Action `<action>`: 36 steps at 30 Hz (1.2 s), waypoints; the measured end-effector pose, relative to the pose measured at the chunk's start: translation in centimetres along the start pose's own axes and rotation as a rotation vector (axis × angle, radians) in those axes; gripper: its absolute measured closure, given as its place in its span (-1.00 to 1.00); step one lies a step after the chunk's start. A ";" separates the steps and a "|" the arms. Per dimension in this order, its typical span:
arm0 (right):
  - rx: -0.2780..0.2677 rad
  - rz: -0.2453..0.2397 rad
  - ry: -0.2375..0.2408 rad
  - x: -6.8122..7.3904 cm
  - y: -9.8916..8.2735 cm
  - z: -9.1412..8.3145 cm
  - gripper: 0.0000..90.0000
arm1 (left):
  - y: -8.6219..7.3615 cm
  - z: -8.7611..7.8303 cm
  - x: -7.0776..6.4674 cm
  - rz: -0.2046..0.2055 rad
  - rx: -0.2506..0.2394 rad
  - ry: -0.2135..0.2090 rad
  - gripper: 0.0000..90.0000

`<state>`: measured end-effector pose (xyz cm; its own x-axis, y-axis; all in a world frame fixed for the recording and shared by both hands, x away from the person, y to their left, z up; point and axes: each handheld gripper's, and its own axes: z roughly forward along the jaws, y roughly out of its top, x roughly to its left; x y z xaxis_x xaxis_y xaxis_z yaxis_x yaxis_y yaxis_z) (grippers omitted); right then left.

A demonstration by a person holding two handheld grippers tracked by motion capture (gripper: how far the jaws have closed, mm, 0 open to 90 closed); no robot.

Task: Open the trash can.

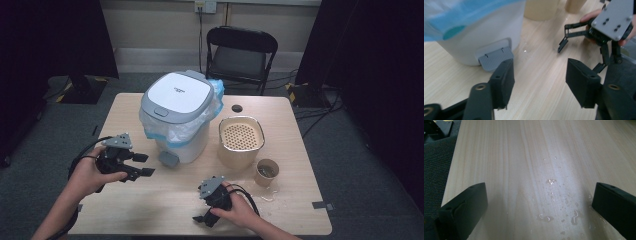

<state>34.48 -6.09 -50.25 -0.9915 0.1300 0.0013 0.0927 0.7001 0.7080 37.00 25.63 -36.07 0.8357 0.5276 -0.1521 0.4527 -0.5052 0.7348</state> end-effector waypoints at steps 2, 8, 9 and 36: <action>0.000 0.001 0.000 0.0 0.0 0.0 -1.00 | 0.3 -0.2 0.1 0.003 0.009 0.014 -0.08; -0.001 0.000 -0.001 0.0 0.0 0.0 -1.00 | 1.9 -1.4 0.6 -0.026 -0.004 0.028 0.02; -0.001 0.001 -0.002 0.0 0.0 0.0 -1.00 | 2.6 -1.9 0.7 -0.025 -0.010 0.033 0.03; 0.000 0.001 0.000 0.0 0.0 0.0 -1.00 | 7.8 -4.8 1.2 -0.031 0.000 0.070 0.21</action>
<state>34.47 -6.08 -50.25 -0.9914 0.1306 0.0016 0.0934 0.7004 0.7076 40.03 25.59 -27.35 0.7975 0.5895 -0.1284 0.4782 -0.4880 0.7302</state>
